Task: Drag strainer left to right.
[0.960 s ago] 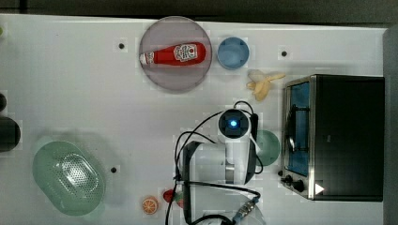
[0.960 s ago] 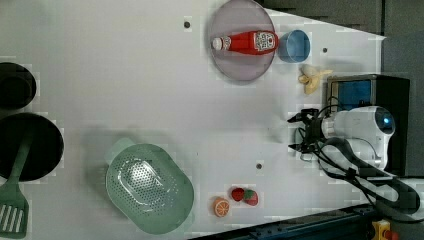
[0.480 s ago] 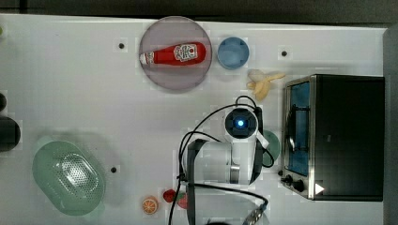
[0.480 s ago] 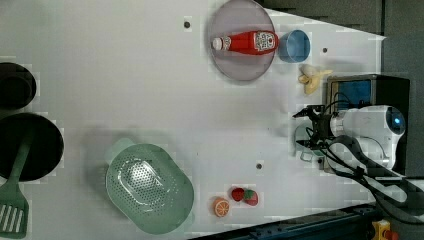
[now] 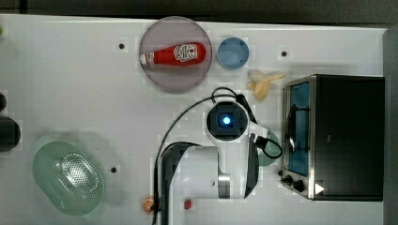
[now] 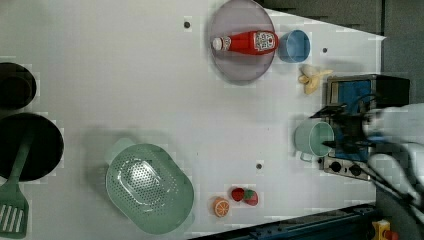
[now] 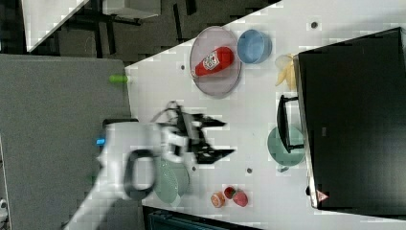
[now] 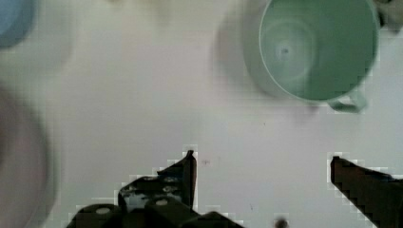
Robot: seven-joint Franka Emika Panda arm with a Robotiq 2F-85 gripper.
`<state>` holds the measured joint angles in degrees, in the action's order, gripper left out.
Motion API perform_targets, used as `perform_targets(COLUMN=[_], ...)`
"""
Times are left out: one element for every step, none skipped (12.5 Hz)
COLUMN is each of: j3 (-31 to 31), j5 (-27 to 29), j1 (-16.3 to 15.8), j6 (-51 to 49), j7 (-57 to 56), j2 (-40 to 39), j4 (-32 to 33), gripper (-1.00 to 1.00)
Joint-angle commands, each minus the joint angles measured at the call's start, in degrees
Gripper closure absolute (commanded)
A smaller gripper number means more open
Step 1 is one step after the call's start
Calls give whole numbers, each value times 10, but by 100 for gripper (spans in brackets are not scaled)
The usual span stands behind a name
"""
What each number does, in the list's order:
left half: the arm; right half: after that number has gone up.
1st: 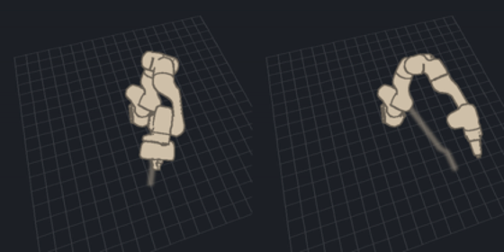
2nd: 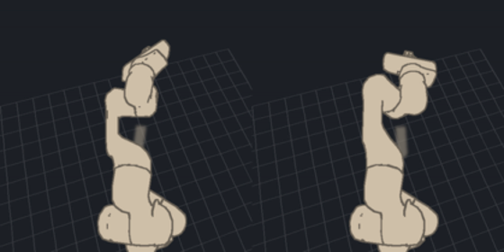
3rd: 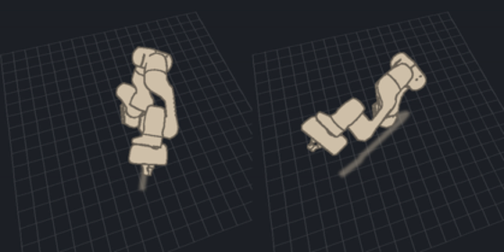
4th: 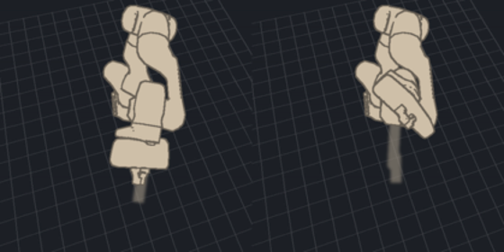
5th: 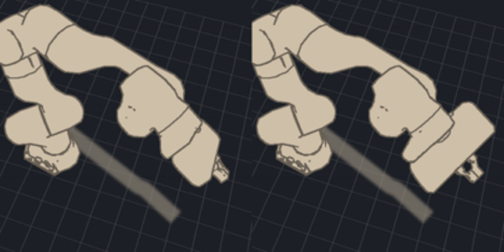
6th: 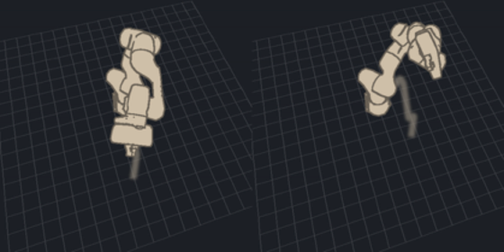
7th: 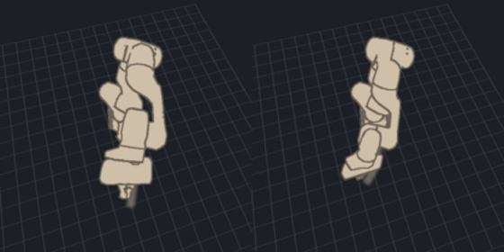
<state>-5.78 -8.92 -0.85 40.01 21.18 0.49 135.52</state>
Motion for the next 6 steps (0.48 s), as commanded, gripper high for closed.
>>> perform_targets(j3=[9, 12, 14, 16, 16, 15], j5=[44, 54, 55, 55, 54, 55], j1=[-4, -5, -5, -5, -5, -4], j6=[-128, -172, -213, -248, -274, -303], j7=[-69, -97, -142, -192, -231, -243], j2=[94, 114, 129, 139, 145, 149], j4=[-75, -99, -124, -149, -172, -191], gripper=[-100, -100, -100, -100, -100, -100])
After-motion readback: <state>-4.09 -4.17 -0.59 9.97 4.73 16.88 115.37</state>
